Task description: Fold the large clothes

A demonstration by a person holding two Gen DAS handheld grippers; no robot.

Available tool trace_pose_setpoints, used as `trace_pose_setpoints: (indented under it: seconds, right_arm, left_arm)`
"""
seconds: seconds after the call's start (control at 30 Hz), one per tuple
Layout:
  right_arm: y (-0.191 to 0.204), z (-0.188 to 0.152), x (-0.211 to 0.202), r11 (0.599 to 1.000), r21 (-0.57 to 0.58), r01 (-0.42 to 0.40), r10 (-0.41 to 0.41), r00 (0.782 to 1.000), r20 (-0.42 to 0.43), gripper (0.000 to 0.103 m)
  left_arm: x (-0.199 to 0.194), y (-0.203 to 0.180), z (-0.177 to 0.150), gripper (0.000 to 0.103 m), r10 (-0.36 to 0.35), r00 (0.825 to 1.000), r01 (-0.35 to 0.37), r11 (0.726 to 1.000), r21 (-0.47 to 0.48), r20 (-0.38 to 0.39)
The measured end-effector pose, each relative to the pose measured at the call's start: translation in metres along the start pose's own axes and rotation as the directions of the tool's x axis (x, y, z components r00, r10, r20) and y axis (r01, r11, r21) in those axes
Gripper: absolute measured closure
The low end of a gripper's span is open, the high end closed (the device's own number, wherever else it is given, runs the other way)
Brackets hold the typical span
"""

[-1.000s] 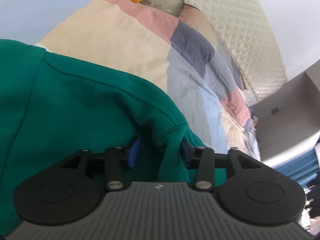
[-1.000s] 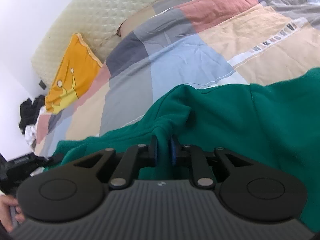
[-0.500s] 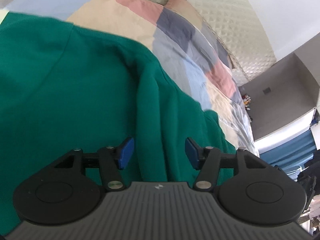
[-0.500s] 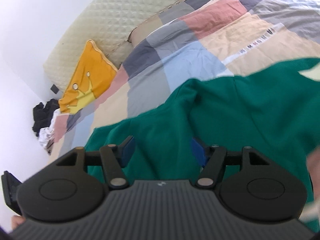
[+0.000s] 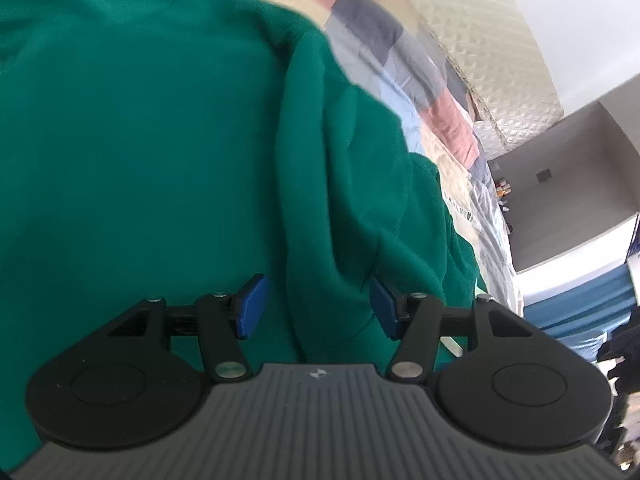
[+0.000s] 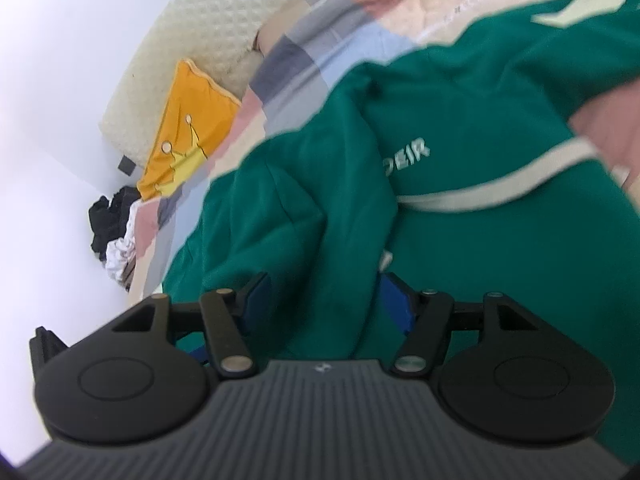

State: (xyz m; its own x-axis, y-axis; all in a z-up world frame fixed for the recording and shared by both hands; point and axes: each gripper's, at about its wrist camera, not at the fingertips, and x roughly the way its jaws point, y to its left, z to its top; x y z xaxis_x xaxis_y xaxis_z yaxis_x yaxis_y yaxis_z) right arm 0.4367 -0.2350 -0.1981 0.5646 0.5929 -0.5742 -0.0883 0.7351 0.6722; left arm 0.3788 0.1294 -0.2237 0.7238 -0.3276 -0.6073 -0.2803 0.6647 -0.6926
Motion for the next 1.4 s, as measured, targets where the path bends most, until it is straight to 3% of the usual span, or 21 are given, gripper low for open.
trace_pose_setpoints:
  seconds: [0.2,0.23,0.27,0.3,0.33,0.37,0.47,0.63,0.77,0.87,0.97,1.03,1.23,1.4]
  right_arm:
    - [-0.003,-0.002,0.031,1.0,0.008,-0.013,0.013,1.0,-0.011,0.046]
    - [-0.002,-0.003,0.035,1.0,-0.005,-0.003,0.003,1.0,-0.014,0.053]
    - [-0.003,-0.004,0.039,1.0,-0.012,0.003,-0.003,1.0,-0.017,0.066]
    - [-0.003,-0.005,0.042,1.0,-0.021,0.006,-0.006,1.0,-0.015,0.073]
    - [-0.004,-0.006,0.046,0.999,-0.03,0.012,-0.012,1.0,-0.014,0.08]
    - [-0.004,-0.007,0.049,0.999,-0.041,0.014,-0.015,1.0,-0.015,0.086]
    - [-0.007,-0.007,0.049,0.999,-0.035,0.002,-0.003,1.0,-0.007,0.092]
    - [-0.001,-0.003,0.026,0.999,-0.029,-0.046,0.047,0.998,0.044,0.093]
    - [-0.001,0.001,0.009,0.999,-0.028,-0.047,0.048,0.997,0.056,0.093]
    - [-0.002,-0.003,0.01,0.999,-0.042,-0.002,0.003,1.0,0.023,0.093]
    - [-0.009,-0.01,0.018,0.997,-0.046,0.058,-0.059,0.998,-0.016,0.093]
    - [-0.015,-0.015,0.023,0.997,-0.036,0.072,-0.073,0.997,-0.031,0.093]
    - [-0.011,-0.015,0.025,0.995,-0.068,0.079,-0.082,0.996,-0.032,0.093]
    - [0.0,-0.011,0.016,0.989,-0.126,0.08,-0.083,0.996,-0.023,0.09]
  left_arm:
    - [0.016,0.012,-0.004,0.042,-0.051,0.999,0.051,0.998,-0.03,0.003]
    - [0.019,0.013,-0.004,0.043,-0.055,0.998,0.055,0.998,-0.031,0.004]
    - [0.021,0.015,-0.002,0.049,-0.058,0.998,0.058,0.998,-0.034,0.003]
    - [0.023,0.016,-0.001,0.053,-0.061,0.998,0.061,0.997,-0.039,-0.001]
    - [0.026,0.017,-0.001,0.065,-0.063,0.998,0.063,0.997,-0.044,-0.012]
    - [0.028,0.017,0.0,0.079,-0.061,0.998,0.06,0.997,-0.049,-0.018]
    - [0.026,0.023,0.005,0.094,-0.074,0.997,0.073,0.993,-0.093,-0.015]
    - [-0.006,0.03,0.017,0.095,-0.133,0.989,0.139,0.983,-0.12,0.057]
    - [-0.026,0.031,0.024,0.095,-0.135,0.988,0.143,0.983,-0.111,0.081]
    - [-0.02,0.03,0.021,0.095,-0.102,0.994,0.108,0.986,-0.128,0.049]
    - [-0.012,0.028,0.016,0.095,0.006,1.0,-0.004,0.999,-0.048,0.026]
    - [-0.005,0.032,0.012,0.095,0.042,0.999,-0.042,0.998,-0.046,0.005]
    - [-0.006,0.038,0.013,0.089,0.046,0.999,-0.046,0.998,-0.053,-0.005]
    - [-0.02,0.027,0.012,0.07,0.077,0.997,-0.077,0.997,0.014,0.011]
